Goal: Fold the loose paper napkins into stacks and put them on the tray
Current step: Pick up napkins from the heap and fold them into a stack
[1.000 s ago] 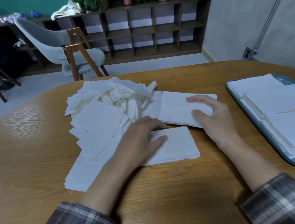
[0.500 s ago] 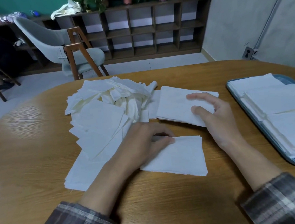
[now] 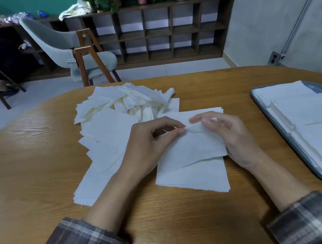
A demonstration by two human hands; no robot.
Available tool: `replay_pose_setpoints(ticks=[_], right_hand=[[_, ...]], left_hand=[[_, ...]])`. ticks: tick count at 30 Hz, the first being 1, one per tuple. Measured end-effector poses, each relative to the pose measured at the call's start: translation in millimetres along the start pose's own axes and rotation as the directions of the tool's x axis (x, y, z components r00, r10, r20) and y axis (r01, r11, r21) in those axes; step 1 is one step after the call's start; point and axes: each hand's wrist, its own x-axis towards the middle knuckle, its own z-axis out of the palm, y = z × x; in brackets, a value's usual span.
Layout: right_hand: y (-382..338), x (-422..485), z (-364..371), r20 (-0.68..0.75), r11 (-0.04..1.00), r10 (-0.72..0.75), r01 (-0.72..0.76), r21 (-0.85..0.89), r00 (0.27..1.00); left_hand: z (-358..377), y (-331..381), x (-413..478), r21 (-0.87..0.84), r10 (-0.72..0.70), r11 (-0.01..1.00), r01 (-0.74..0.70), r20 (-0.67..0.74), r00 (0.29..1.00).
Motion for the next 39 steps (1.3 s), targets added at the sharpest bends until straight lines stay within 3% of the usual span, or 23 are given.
replay_pose_setpoints(ticks=[8,16,23,25,28,32,36,39], right_hand=[[-6,-3,7,-0.024,0.994,0.104,-0.103,0.030,0.994],[-11,-4,10,0.089,0.998,0.055,-0.057,0.019,0.995],[-13,-5,9,0.064,1.000,0.017,-0.017,-0.002,0.998],[-12,-3,6,0.054,0.998,0.013,-0.017,0.067,0.998],[-12,-1,3,0.023,0.987,0.020,-0.024,0.158,1.000],[-12,-2,4,-0.018,0.998,0.017,-0.016,0.058,1.000],[-11,-2,2,0.033,0.998,-0.007,0.009,-0.064,0.999],[-6,-1,2,-0.008,0.981,0.011,-0.012,-0.194,1.000]], left_hand=[[-1,-5,5,-0.052,-0.107,0.993,0.102,-0.108,0.988],[0,-2,5,-0.086,-0.152,0.986,0.141,-0.134,0.979],[1,-6,4,0.017,-0.111,0.993,0.114,-0.142,0.984],[0,-6,5,0.046,-0.113,0.992,0.119,-0.109,0.988],[-2,-4,7,-0.094,-0.199,0.976,0.197,-0.017,0.980],[0,-7,6,-0.135,-0.217,0.968,0.210,-0.043,0.975],[2,-11,6,-0.035,-0.204,0.979,0.202,-0.067,0.977],[7,-14,2,0.107,-0.101,0.988,0.108,-0.073,0.992]])
